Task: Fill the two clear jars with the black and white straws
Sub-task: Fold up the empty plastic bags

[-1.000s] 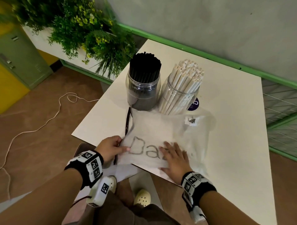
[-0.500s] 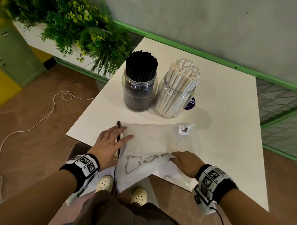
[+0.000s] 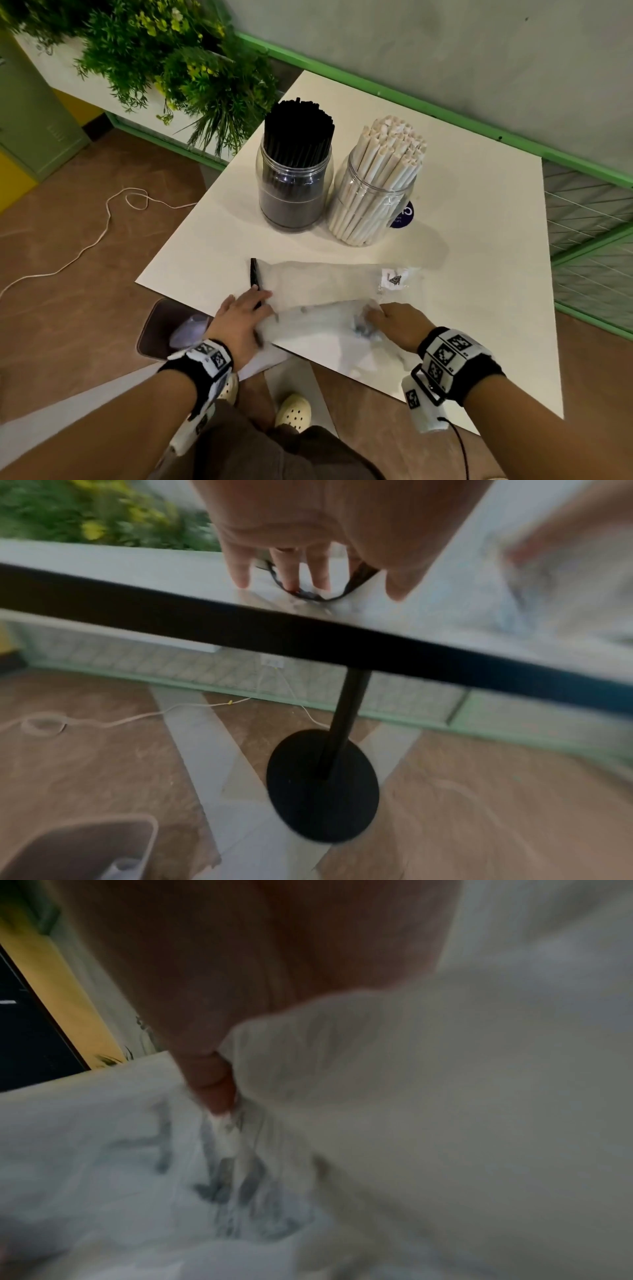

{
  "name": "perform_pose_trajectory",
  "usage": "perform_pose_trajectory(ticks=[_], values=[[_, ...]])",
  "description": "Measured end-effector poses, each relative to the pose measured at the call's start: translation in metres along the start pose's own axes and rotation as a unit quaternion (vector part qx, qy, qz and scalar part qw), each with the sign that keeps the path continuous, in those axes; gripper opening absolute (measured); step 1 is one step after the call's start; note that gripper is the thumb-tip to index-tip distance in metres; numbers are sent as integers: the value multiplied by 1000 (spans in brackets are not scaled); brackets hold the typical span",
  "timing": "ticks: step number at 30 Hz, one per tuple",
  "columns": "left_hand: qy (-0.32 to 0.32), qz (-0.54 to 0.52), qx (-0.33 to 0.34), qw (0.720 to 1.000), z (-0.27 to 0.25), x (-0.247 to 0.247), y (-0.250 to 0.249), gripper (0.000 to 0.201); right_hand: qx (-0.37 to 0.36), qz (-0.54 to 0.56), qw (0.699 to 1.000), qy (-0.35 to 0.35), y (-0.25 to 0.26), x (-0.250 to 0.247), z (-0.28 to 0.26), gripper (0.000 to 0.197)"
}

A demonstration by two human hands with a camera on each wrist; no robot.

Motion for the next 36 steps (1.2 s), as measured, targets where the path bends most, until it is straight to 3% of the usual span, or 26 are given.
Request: perform_pose_trajectory(ticks=[2,3,4,6,10,12,14,16,18,20,22,24,26,28,30,32,34,36], values=[[-57,-154,-29,986,2,-21,18,42,-2,-16,1000,22,-15,1,-2,27],[-75,-174,-39,981,3,-30,25,40,5,-23,999,26,-25,0,-4,36],[-86,-175,-50,980,4,-37,32,39,11,-30,999,23,-37,-2,-5,38],[-111,-177,-78,975,5,-50,49,36,-7,0,1000,-10,-56,-7,-6,16],[-85,-197,-147,966,8,-48,77,46,-38,204,975,-80,-77,-16,-6,29],[-81,-197,-169,962,8,-45,83,49,-24,230,966,-119,-78,-20,-2,25],[-77,-184,-193,961,6,-43,87,48,0,260,944,-204,-82,-30,-7,20],[-74,-167,-207,961,5,-42,90,44,4,364,870,-333,-88,-40,-28,36],[-86,-158,-218,959,4,-43,92,36,-47,347,810,-470,-72,-50,-62,42],[-121,-187,-223,949,1,-47,93,23,-142,173,827,-517,-19,-48,-82,41],[-157,-217,-223,937,-2,-50,92,39,-200,-24,879,-432,33,-22,-67,50],[-179,-166,-214,946,-3,-57,82,61,-156,-129,932,-300,50,7,-30,71],[-155,-32,-192,969,1,-61,61,71,-53,-122,974,-182,36,25,5,90],[-82,110,-149,979,10,-50,36,78,17,-65,991,-114,20,34,28,97],[-5,178,-133,975,17,-33,29,91,45,-21,993,-105,15,34,39,96],[52,163,-144,975,17,-22,31,93,63,-12,991,-117,15,31,42,82],[82,115,-154,978,15,-18,32,79,59,27,987,-149,14,26,45,57],[94,51,-150,983,13,-17,31,63,-15,120,977,-178,20,18,45,41]])
Point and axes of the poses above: each hand's wrist, its own z-axis towards the middle knuckle, its own x-axis out of the palm, y = z × x, the point moved 9 cm from there along z, towards the middle knuckle, and after that the axes turned 13 degrees about y, right-handed, at the moved point
